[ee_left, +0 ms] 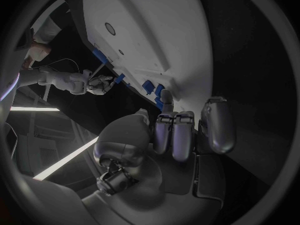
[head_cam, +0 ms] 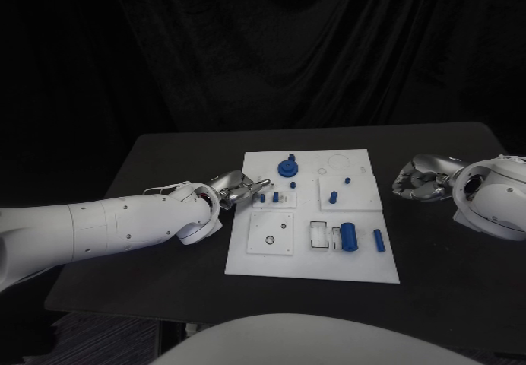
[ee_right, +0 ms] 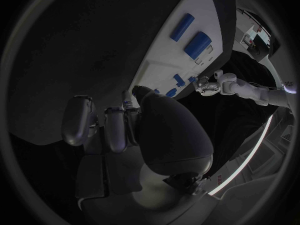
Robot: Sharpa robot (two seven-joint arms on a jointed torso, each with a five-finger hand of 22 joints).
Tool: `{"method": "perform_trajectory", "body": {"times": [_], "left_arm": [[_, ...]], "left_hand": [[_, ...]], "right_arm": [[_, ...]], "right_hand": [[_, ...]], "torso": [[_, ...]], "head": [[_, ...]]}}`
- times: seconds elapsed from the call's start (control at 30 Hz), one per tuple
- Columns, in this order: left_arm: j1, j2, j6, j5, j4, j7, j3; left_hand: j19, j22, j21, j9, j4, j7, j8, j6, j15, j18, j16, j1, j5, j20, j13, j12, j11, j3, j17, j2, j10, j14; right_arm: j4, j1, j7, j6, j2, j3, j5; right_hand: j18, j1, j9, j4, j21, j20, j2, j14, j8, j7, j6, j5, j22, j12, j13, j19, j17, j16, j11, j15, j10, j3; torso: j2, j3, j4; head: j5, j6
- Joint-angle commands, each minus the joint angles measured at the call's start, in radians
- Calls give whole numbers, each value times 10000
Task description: Assemble the parts on the task board
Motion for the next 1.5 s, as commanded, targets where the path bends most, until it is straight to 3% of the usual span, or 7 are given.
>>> {"method": "perform_trajectory", "body": {"times": [0.03,0.4,0.8,1.0,1.07,1.2,1.5], "left_arm": [[-17,24,240,20,7,257,7],[-17,19,114,20,13,293,7],[37,-658,-2371,-934,814,1897,10],[559,-1117,-2640,-1214,1269,3490,15],[875,-1172,-2234,-1252,1290,3868,12],[1441,-1064,-934,-1304,1047,4343,9],[1882,185,936,-2822,-578,5435,8]], "left_hand": [[24,1698,-62,254,25,-31,81,-56,51,-56,26,61,93,36,2631,-43,27,-88,2633,89,1023,1075],[31,1705,-35,272,16,-62,237,29,36,-60,26,262,244,27,2631,-43,5,-208,2633,117,1023,1075],[180,1816,391,241,-97,-205,888,-186,-77,-143,26,2985,1729,-79,2631,-43,-114,-787,2633,-1313,1023,1075],[-472,1631,-317,-121,46,243,1,-2257,300,-7,-166,4833,1631,209,2588,-125,223,-211,2301,-1596,949,886],[-1081,1459,-915,-357,28,362,-106,-2855,487,102,-440,5350,1631,382,2332,-673,390,112,1810,-1685,366,461],[-4167,774,-3331,-1310,6,609,-326,-3791,1511,250,-1708,6708,1777,943,-583,-7523,1424,1142,-358,-1851,-8257,-3130],[-3553,987,-1980,-5899,-72,537,-2096,-3018,939,483,-1506,7419,2185,1032,-4681,-10822,965,5165,-607,-3346,-9810,-2506]], "right_arm": [[-1,-12,-147,28,1,6,-19],[6,-12,-151,21,-10,6,-19],[228,-1,125,-646,-250,6,-19],[431,19,517,-1495,-363,7,-19],[519,22,682,-1822,-419,7,-19],[597,27,924,-2257,-464,7,-19],[532,25,1073,-2301,-388,7,-19]], "right_hand": [[107,34,-4,-4,-41,1,-48,256,-27,-13,-17,52,1543,-52,612,-83,3,-38,-3,-77,-35,36],[107,34,-4,-4,-41,1,-48,256,-27,-13,-17,52,1543,-52,612,-83,3,-38,-3,-77,-35,36],[85,35,17,-15,50,-1,-63,281,24,-22,60,47,1573,-13,676,-41,81,7,6,-74,26,32],[70,53,51,-49,114,2,-123,305,106,-32,199,51,1595,6,702,-4,129,38,21,-66,57,11],[50,58,61,-55,205,3,-131,328,133,-33,248,74,1623,28,737,35,198,79,23,-63,90,10],[24,70,78,-64,332,3,-145,361,177,-43,333,194,1664,53,774,95,275,127,19,-65,130,19],[19,63,84,-55,357,2,-148,370,194,-49,367,251,1672,59,782,109,293,139,14,-68,140,21]], "torso": [[2,-2,2],[0,0,8],[-16,5,-10],[15,2,-4],[28,-13,16],[8,-7,14],[42,-39,14]], "head": [[-3,-1],[12,-1],[-4,-1],[3,-1],[5,-1],[3,-1],[-61,-1]]}}
